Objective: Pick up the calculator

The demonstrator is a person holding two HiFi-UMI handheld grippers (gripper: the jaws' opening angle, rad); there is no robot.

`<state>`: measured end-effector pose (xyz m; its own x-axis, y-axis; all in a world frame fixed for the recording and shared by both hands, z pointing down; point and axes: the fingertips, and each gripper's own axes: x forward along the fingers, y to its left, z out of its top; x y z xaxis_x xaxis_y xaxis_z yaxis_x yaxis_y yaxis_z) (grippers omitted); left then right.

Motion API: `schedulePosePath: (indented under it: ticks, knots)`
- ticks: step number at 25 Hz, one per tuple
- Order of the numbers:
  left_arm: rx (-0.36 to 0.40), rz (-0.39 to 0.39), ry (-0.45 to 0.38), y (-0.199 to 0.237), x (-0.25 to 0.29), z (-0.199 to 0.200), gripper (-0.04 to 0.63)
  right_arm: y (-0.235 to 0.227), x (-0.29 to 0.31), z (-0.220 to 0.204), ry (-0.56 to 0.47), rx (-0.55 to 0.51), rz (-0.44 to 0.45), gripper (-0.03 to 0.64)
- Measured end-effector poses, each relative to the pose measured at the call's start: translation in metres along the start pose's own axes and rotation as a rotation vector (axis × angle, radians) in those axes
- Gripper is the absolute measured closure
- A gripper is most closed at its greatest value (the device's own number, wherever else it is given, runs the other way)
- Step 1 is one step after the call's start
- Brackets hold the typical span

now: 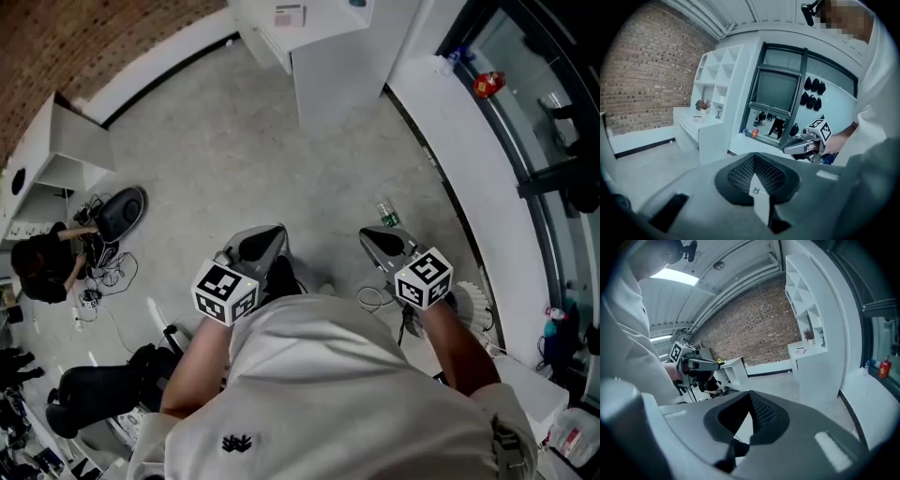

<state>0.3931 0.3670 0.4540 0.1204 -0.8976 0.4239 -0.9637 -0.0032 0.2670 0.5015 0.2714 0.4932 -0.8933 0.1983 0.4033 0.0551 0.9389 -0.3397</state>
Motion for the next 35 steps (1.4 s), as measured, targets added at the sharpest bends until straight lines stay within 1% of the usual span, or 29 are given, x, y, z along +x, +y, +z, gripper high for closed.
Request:
schedulePosePath:
  ticks: [5, 9, 14, 16, 20, 27, 32, 35]
  knots:
    - [0.011, -0.047, -0.015, 0.066, 0.001, 0.027, 0.592, -0.011, 0.057, 0.038, 0.017, 0.006, -0.039, 0.606]
    - [0.029, -0.071, -0.023, 0.124, -0.012, 0.047, 0.592, -0.01, 0.113, 0.074, 0.026, 0.008, -0.039, 0.606]
    - [0.042, -0.083, -0.03, 0.189, -0.021, 0.056, 0.587, -0.01, 0.173, 0.107, 0.032, -0.015, -0.051, 0.604]
    - [0.028, -0.085, -0.031, 0.211, -0.02, 0.057, 0.521, -0.007, 0.191, 0.112, 0.047, -0.022, -0.045, 0.604]
    - [-0.011, -0.085, -0.055, 0.241, -0.016, 0.064, 0.475, -0.002, 0.212, 0.118, 0.092, -0.029, -0.024, 0.604]
    - [-0.028, -0.09, -0.052, 0.294, 0.019, 0.088, 0.442, -0.038, 0.243, 0.139, 0.093, 0.004, -0.03, 0.604]
    - [-0.011, -0.09, -0.038, 0.332, 0.066, 0.123, 0.433, -0.089, 0.268, 0.163, 0.079, 0.022, -0.024, 0.604]
    - [0.013, -0.079, -0.02, 0.36, 0.098, 0.148, 0.433, -0.123, 0.283, 0.188, 0.069, 0.011, -0.007, 0.604]
